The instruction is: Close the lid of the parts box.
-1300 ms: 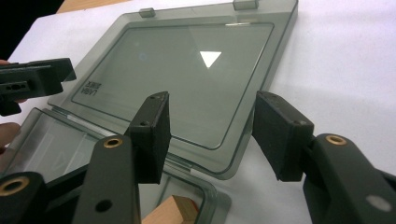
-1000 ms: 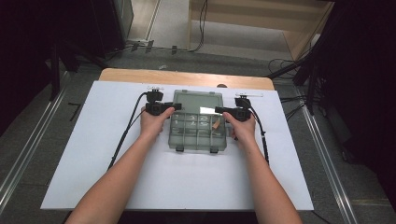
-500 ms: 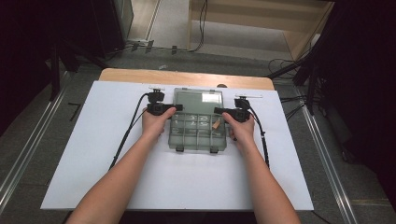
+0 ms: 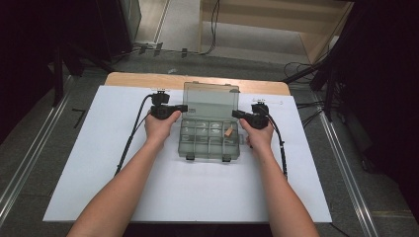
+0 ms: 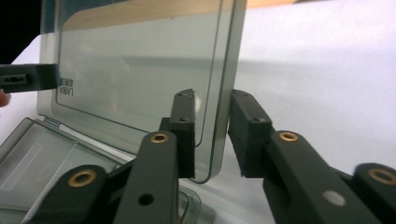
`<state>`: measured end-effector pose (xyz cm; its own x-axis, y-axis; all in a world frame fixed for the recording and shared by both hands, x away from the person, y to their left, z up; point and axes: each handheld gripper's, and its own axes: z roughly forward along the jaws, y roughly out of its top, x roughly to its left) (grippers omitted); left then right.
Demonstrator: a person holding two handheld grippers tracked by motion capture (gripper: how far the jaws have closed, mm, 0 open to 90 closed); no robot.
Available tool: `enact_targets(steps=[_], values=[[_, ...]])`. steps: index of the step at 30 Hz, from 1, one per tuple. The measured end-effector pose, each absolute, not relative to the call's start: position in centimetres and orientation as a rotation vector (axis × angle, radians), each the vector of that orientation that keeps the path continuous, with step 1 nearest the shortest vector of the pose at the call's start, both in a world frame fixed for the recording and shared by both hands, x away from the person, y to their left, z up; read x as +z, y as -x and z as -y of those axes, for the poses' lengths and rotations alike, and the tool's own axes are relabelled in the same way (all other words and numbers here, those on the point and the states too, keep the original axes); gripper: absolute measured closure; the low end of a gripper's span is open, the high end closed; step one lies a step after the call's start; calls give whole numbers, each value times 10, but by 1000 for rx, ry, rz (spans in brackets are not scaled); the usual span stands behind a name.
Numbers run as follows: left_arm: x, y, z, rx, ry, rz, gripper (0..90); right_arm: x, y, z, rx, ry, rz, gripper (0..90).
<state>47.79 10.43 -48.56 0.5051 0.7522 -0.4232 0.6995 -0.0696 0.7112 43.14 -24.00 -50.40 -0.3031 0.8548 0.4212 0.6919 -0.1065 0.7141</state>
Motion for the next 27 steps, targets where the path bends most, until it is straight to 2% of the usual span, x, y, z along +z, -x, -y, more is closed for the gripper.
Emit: enact_targets(steps=[2,3,7,11,14,17,27], values=[[-484,-476,-105,106,-1794,-1207,789,-502,-429,241,1379,-1726,-1954,775],[-483,-474,-105,127,-1795,-1194,828,-501,-428,242,1368,-1722,-1943,825],[-482,-470,-104,169,-1808,-1169,832,-501,-425,241,1344,-1689,-1943,829],[-482,-472,-106,146,-1799,-1158,829,-501,-423,240,1343,-1647,-1944,831],[-481,-475,-108,139,-1761,-1158,773,-502,-421,241,1352,-1614,-1948,831],[-475,-479,-108,137,-1725,-1157,762,-502,-419,242,1359,-1585,-1953,831],[-459,-477,-102,267,-1782,-1075,836,-503,-417,240,1357,-1566,-1937,828]])
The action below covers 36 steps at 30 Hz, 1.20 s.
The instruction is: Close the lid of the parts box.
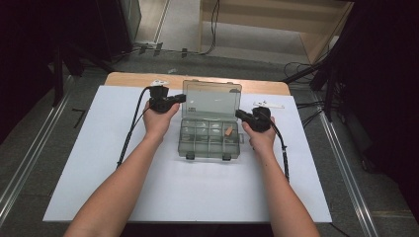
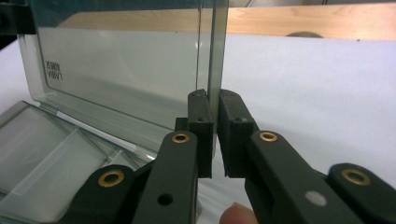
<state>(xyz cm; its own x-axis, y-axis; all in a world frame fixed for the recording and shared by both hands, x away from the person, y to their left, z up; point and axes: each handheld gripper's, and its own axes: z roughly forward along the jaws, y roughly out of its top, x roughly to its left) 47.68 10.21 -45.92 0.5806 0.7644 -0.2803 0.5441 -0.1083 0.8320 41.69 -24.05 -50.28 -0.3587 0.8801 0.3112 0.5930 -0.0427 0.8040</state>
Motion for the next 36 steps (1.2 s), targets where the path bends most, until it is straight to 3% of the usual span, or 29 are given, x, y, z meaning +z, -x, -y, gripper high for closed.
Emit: enact_targets(steps=[8,17,31,36], values=[[-460,-471,-103,293,-1757,-1044,846,-494,-422,248,1418,-1643,-1910,713],[-461,-467,-104,318,-1750,-1021,848,-462,-433,244,1377,-1590,-1880,750],[-463,-466,-105,322,-1734,-1006,844,-460,-433,241,1361,-1545,-1868,830],[-462,-466,-110,259,-1727,-999,773,-459,-431,241,1359,-1523,-1873,832]])
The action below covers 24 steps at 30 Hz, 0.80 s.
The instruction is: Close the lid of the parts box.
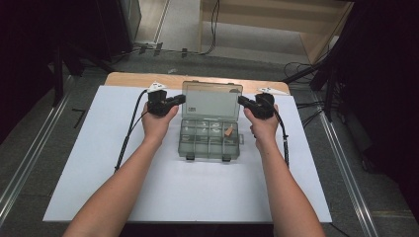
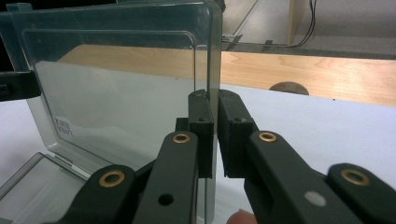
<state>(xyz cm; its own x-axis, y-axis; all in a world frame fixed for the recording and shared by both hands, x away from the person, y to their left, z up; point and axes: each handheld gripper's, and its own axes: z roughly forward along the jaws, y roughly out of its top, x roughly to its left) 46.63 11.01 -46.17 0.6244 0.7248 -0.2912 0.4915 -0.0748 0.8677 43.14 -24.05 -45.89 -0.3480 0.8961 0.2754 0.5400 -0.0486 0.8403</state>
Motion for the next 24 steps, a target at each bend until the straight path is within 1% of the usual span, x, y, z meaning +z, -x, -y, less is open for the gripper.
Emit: enact_targets(steps=[1,2,3,7,12,17,20,24], values=[[-461,-466,-112,240,-1719,-988,697,-459,-431,241,1360,-1520,-1874,832],[-460,-466,-114,229,-1718,-980,652,-459,-431,241,1358,-1516,-1875,832],[-459,-465,-115,231,-1721,-972,627,-459,-430,240,1358,-1515,-1872,832],[-453,-465,-123,203,-1705,-940,625,-460,-429,240,1362,-1500,-1863,833],[-450,-468,-135,179,-1682,-927,764,-460,-427,240,1364,-1475,-1870,832],[-453,-475,-139,161,-1698,-968,890,-461,-424,240,1369,-1452,-1863,832],[-455,-483,-137,121,-1719,-992,899,-462,-422,240,1374,-1433,-1855,832],[-456,-494,-134,66,-1695,-1036,900,-460,-419,239,1369,-1402,-1858,832]])
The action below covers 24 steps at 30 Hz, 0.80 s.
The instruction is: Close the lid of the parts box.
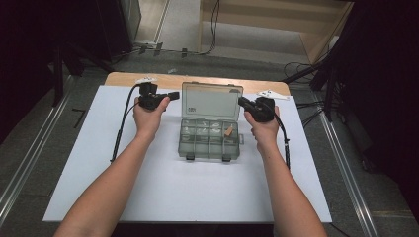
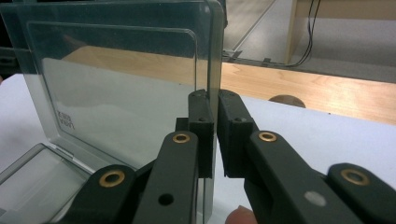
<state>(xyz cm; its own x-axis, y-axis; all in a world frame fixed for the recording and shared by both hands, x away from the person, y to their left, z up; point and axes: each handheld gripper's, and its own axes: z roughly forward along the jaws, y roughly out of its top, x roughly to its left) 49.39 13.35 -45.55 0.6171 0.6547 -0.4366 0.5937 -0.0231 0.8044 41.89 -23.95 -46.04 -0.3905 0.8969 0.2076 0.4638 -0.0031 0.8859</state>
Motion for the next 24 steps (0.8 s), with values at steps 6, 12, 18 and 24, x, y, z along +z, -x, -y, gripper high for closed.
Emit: enact_targets(steps=[6,12,18,24], values=[[-453,-503,-124,-24,-1657,-1037,899,-462,-418,240,1385,-1352,-1865,830],[-450,-502,-121,-9,-1684,-1009,899,-462,-415,241,1391,-1351,-1868,814],[-449,-499,-122,-29,-1710,-995,900,-461,-410,246,1437,-1358,-1889,637],[-447,-496,-122,-22,-1719,-975,900,-463,-400,257,1478,-1362,-1884,579]])
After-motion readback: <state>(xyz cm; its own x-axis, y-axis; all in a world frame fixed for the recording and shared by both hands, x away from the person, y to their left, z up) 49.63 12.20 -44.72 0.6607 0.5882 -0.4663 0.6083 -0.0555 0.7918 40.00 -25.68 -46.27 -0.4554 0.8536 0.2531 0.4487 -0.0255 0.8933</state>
